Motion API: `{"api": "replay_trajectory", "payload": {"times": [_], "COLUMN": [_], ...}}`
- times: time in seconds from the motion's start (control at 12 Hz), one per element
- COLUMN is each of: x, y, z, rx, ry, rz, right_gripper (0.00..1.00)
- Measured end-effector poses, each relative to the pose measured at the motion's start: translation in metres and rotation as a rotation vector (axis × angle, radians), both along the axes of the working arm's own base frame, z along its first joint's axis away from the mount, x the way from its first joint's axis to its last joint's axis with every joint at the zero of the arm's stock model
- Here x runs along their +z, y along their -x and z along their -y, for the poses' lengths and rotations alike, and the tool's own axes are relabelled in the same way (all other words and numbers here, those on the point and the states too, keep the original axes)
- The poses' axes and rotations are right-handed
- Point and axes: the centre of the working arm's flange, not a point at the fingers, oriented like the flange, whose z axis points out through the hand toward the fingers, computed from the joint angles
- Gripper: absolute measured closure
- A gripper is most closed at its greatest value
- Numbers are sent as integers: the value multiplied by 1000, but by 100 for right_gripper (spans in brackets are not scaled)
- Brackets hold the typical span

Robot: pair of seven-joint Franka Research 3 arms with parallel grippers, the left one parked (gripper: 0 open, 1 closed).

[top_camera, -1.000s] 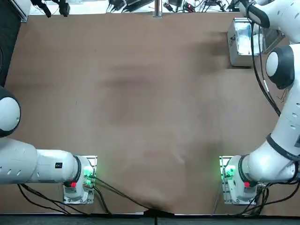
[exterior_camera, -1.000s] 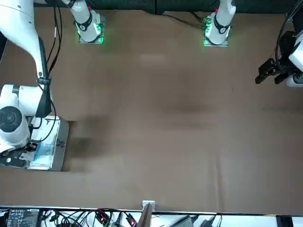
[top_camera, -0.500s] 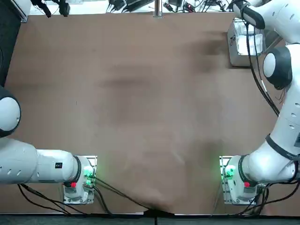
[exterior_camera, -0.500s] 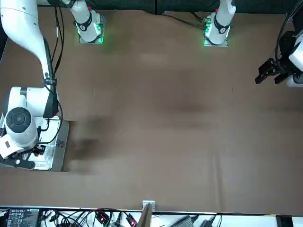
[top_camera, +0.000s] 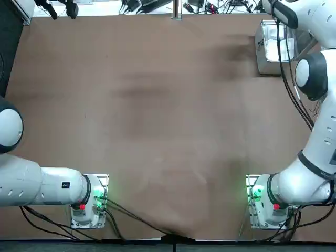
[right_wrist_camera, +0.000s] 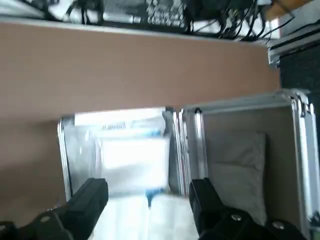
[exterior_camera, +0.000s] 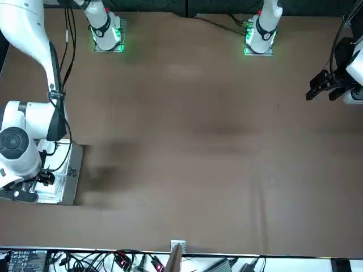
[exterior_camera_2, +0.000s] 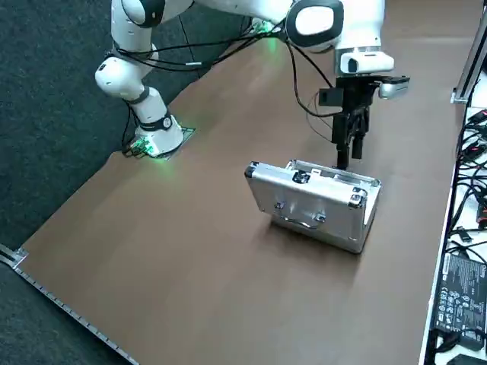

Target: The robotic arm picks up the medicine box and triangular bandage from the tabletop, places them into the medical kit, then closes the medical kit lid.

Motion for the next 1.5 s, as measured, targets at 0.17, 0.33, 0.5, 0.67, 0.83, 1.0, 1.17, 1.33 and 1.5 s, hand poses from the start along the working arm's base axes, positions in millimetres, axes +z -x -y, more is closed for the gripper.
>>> {"api": "replay_trajectory", "payload": {"times": [0.17, 0.33, 0.5, 0.67, 0.83, 1.0, 1.17, 1.33, 1.5], "x": [20, 48, 77, 100, 113, 117, 114, 106, 86], "y": [8, 18, 27, 38, 48, 58, 67, 74, 78], "z": [3, 10, 30, 62, 95, 131, 163, 189, 213], "rx": [32, 46, 42, 59, 78, 108, 108, 80, 49], "ry": [-43, -83, -97, -103, -133, -167, -200, -248, -274], "rz": [-63, -86, -83, -96, -105, -124, -134, -130, -134], "right_gripper": [0, 1, 7, 11, 38, 51, 64, 92, 99]}}
